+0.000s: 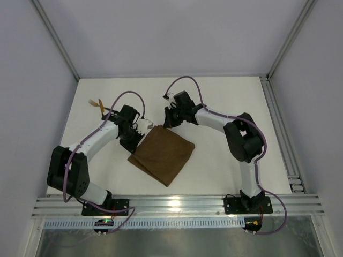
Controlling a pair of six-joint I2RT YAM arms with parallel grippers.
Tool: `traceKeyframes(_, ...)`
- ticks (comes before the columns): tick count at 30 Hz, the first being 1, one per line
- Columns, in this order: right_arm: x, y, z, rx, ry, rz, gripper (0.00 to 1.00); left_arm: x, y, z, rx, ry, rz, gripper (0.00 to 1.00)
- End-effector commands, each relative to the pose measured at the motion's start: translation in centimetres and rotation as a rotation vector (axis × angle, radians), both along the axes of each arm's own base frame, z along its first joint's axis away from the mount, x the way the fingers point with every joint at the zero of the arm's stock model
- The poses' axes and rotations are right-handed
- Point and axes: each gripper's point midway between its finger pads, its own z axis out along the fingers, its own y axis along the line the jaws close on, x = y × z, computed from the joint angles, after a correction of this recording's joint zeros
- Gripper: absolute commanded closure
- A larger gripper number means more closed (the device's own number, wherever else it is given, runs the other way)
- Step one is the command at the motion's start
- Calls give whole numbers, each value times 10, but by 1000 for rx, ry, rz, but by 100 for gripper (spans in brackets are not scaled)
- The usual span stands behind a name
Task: Fold the napkin into a case and place the utensils inside
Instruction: Smooth out the square-folded napkin at the center of the board.
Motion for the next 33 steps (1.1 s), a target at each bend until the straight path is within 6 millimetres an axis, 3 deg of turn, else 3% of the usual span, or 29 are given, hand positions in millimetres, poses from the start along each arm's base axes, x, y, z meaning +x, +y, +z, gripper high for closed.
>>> traceKeyframes(1,17,13,18,66,-40,-17,97,-14,22,-21,84,52,6,100)
traceKeyframes(7,20,31,0,107,19,-2,97,-18,55,-52,202,79,58,100)
traceKeyframes(11,28,38,5,151,9,-14,97,-18,56,-61,210,85,61,100)
traceKeyframes(16,26,44,0,153,22,0,97,-8,52,-56,196,50,73,100)
traceKeyframes(27,36,58,23,191,-42,-9,97,7,51,-24,175,-54,101,100)
traceKeyframes(29,39,59,25,199,-42,-18,97,9,53,-24,182,-61,106,100)
traceKeyframes(33,40,63,11,197,7,-29,97,12,66,-36,226,-47,137,100)
